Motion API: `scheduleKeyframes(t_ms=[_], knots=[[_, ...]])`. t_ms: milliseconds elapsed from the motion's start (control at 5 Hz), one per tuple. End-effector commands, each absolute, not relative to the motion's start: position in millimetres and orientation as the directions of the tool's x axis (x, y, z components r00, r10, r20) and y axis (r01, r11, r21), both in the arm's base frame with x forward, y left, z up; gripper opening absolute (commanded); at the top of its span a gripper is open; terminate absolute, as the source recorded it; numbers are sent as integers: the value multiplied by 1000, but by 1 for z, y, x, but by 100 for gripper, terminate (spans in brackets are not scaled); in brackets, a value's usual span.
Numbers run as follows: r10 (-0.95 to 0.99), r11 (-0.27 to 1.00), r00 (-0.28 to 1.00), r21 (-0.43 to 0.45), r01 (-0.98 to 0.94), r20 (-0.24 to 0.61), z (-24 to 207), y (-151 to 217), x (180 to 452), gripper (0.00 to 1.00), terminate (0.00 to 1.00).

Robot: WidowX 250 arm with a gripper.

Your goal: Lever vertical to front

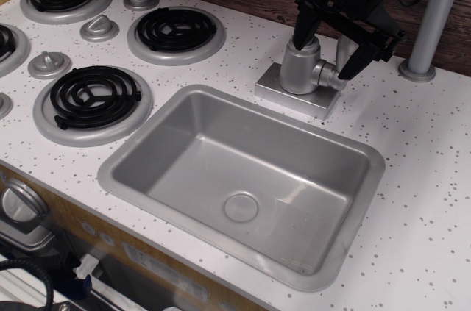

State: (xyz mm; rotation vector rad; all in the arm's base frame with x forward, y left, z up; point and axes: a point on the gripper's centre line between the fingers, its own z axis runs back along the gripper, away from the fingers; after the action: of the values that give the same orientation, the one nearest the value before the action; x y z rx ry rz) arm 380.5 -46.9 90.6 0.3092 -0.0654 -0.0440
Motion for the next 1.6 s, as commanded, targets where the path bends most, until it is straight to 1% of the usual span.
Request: scheduleKeyframes(t_ms=[0, 200, 600, 800, 1200, 1400], knots=[[-53, 952, 997, 305, 33, 58, 91, -47, 381, 100, 0], [-50, 960, 990, 279, 12, 129, 99, -46, 389, 100, 0], [-79, 961, 973, 276, 16, 218, 113, -51, 406, 100, 0], [-90, 959, 966, 282, 18, 242, 112, -49, 414, 100, 0], [-123, 958, 958, 282, 47, 261, 111, -47, 429, 100, 0], [-131, 962, 958, 266, 60, 256, 105, -48, 437, 100, 0]])
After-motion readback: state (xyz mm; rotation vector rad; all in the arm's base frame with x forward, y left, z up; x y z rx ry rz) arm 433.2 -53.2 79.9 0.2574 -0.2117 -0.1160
